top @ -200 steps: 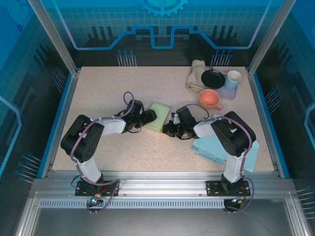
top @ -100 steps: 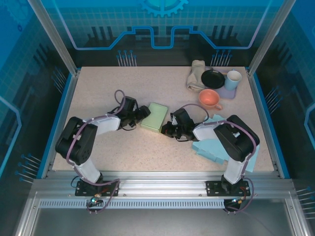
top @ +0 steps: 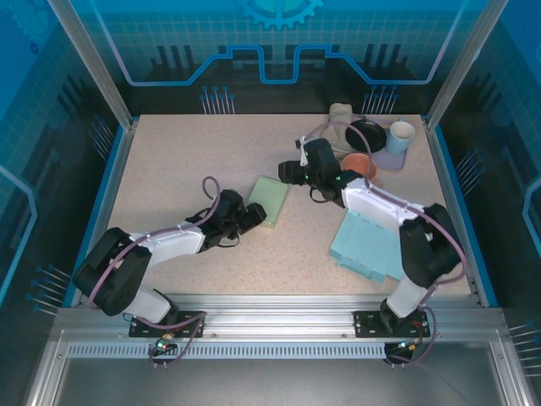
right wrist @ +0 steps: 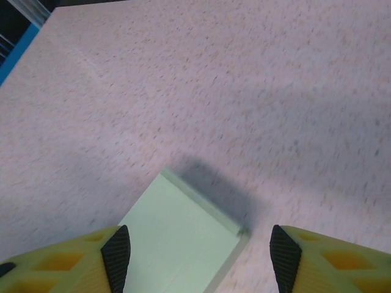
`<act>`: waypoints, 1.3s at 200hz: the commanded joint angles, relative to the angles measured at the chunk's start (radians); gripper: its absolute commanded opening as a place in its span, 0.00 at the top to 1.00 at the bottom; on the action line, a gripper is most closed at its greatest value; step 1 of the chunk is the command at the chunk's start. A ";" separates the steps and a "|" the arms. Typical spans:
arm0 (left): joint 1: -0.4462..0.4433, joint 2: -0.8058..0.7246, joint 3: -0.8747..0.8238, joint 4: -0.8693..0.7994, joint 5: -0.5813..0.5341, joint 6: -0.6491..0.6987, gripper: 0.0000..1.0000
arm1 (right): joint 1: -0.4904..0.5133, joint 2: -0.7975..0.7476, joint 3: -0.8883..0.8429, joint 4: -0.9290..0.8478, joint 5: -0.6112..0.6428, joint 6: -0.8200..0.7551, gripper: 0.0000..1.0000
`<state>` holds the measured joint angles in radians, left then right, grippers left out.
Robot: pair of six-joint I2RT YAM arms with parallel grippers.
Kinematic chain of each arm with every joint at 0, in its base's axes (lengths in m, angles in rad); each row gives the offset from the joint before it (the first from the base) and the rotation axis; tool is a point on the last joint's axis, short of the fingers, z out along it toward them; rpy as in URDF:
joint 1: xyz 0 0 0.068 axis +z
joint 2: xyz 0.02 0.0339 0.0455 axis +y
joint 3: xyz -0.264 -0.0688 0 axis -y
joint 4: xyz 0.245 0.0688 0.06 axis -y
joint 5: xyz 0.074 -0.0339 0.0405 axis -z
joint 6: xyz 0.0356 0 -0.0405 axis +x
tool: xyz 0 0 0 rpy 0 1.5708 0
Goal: Fold the paper box
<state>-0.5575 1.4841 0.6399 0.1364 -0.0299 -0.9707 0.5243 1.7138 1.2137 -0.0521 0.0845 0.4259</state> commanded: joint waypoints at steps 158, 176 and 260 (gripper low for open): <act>0.228 0.403 0.454 -0.083 -0.095 0.081 0.40 | -0.044 0.467 0.245 0.019 -0.412 0.041 0.41; 0.278 0.464 0.531 -0.111 -0.091 0.109 0.40 | -0.038 0.515 0.298 0.030 -0.423 0.079 0.40; 0.545 0.642 0.805 -0.253 -0.019 0.252 0.39 | 0.014 0.753 0.621 0.059 -0.461 0.236 0.39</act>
<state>-0.0753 2.0613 1.3857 -0.0505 -0.1116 -0.7826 0.5064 2.3928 1.7432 0.0235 -0.3309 0.6018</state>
